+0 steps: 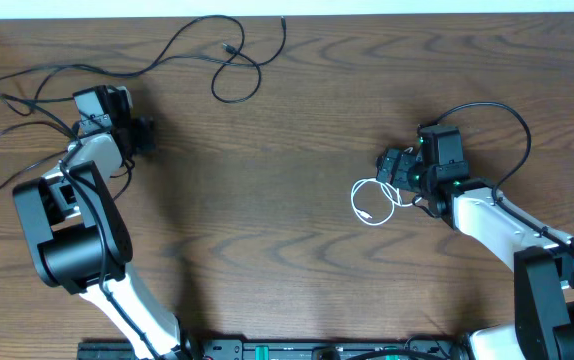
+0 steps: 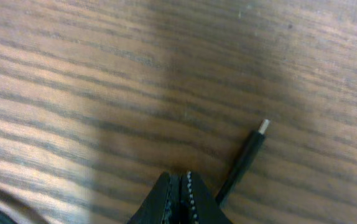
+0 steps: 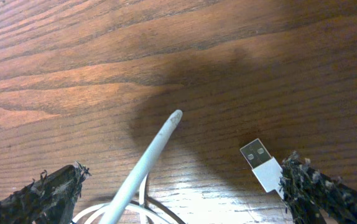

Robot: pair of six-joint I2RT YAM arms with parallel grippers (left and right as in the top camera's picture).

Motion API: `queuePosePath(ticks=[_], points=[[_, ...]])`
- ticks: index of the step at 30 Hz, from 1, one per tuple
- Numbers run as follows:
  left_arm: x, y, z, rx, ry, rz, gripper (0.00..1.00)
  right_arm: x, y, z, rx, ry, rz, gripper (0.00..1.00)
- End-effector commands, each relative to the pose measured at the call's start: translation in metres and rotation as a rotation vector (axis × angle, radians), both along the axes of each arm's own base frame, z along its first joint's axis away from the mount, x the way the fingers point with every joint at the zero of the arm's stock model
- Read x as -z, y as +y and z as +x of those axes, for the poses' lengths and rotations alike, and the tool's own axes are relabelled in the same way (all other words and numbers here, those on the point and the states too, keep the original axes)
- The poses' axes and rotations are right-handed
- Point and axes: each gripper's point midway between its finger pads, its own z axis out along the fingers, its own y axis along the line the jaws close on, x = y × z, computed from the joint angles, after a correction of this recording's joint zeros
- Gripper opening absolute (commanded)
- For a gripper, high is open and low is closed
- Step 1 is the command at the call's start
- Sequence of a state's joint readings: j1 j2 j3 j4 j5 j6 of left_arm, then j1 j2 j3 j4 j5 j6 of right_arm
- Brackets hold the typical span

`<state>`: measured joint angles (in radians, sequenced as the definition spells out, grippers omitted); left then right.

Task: Untangle cables

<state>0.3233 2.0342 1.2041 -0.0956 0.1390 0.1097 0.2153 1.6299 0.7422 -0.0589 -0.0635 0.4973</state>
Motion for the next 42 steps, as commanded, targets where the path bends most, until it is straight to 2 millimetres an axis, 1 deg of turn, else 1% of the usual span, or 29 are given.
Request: queuePosePath(ticks=[1,4,6,8,10,12,14,16,17,20,21,22,23,24,25,26,27,28,29,30,31,33,35,37,39,41,42], points=[[0.009,-0.001,-0.012,0.004,0.061,-0.002,0.08,0.005,-0.003,-0.002,0.008,0.013,-0.002,0.99],[0.007,-0.003,-0.016,0.000,0.074,-0.008,0.08,0.005,-0.003,-0.002,0.008,0.014,-0.003,0.99],[-0.002,-0.003,-0.017,-0.017,0.066,-0.015,0.08,0.005,-0.003,-0.002,0.008,0.014,-0.003,0.99],[-0.019,0.001,-0.020,-0.057,0.047,-0.021,0.08,0.005,-0.003,-0.002,0.008,0.014,-0.003,0.99],[-0.031,0.005,-0.025,-0.093,0.039,-0.034,0.08,0.005,-0.003,-0.002,0.008,0.014,-0.003,0.99],[-0.037,0.009,-0.030,-0.111,0.041,-0.039,0.08,0.005,-0.003,-0.002,0.008,0.014,-0.003,0.99],[-0.039,0.013,-0.035,-0.125,0.052,-0.043,0.08,0.005,-0.003,-0.002,0.008,0.013,-0.002,0.99],[-0.043,0.015,-0.036,-0.133,0.045,-0.043,0.08,0.005,-0.003,-0.002,0.008,0.013,-0.002,0.99],[-0.048,0.015,-0.035,-0.148,0.032,-0.049,0.08,0.005,-0.003,-0.002,0.008,0.014,-0.003,0.99],[-0.075,0.017,-0.035,-0.229,-0.032,-0.082,0.08,0.005,-0.003,-0.002,0.008,0.014,-0.003,0.99],[-0.087,0.016,-0.040,-0.252,-0.042,-0.093,0.08,0.005,-0.003,-0.002,0.008,0.014,-0.003,0.99],[-0.097,0.014,-0.050,-0.259,-0.030,-0.099,0.08,0.005,-0.003,-0.002,0.008,0.014,-0.003,0.99],[-0.103,0.011,-0.062,-0.266,-0.002,-0.099,0.16,0.005,-0.003,-0.002,0.008,0.014,-0.003,0.99],[-0.104,0.011,-0.072,-0.277,0.026,-0.093,0.26,0.005,-0.003,-0.002,0.008,0.014,-0.003,0.99],[-0.103,0.013,-0.081,-0.292,0.058,-0.081,0.40,0.005,-0.003,-0.002,0.008,0.013,-0.003,0.99],[-0.097,0.018,-0.096,-0.324,0.120,-0.042,0.59,0.005,-0.003,-0.002,0.009,0.014,-0.003,0.99],[-0.093,0.023,-0.105,-0.354,0.153,-0.024,0.74,0.005,-0.003,-0.002,0.009,0.013,-0.003,0.99],[-0.088,0.031,-0.114,-0.418,0.179,-0.012,0.86,0.005,-0.003,-0.002,0.009,0.013,-0.003,0.99],[-0.084,0.036,-0.118,-0.469,0.187,-0.019,0.92,0.005,-0.003,-0.002,0.009,0.014,-0.003,0.99],[-0.082,0.041,-0.122,-0.512,0.189,-0.036,0.97,0.005,-0.003,-0.002,0.009,0.013,-0.003,0.99],[-0.076,0.048,-0.128,-0.576,0.197,-0.059,1.00,0.005,-0.003,-0.002,0.008,0.014,-0.003,0.99],[-0.067,0.056,-0.138,-0.616,0.232,-0.084,1.00,0.005,-0.003,-0.002,0.009,0.014,-0.004,0.99],[-0.054,0.053,-0.145,-0.619,0.278,-0.132,1.00,0.005,-0.003,-0.002,0.009,0.014,-0.003,0.99],[-0.038,0.041,-0.151,-0.603,0.343,-0.190,1.00,0.004,-0.002,-0.001,0.009,0.008,-0.001,0.99],[-0.024,0.034,-0.156,-0.595,0.399,-0.215,0.93,0.003,-0.002,0.000,0.009,0.003,0.000,0.99],[-0.008,0.033,-0.158,-0.585,0.442,-0.220,0.87,0.003,-0.002,0.000,0.008,0.002,0.001,0.99],[-0.004,0.033,-0.158,-0.578,0.450,-0.219,0.85,0.003,-0.002,0.000,0.008,0.003,0.000,0.99]])
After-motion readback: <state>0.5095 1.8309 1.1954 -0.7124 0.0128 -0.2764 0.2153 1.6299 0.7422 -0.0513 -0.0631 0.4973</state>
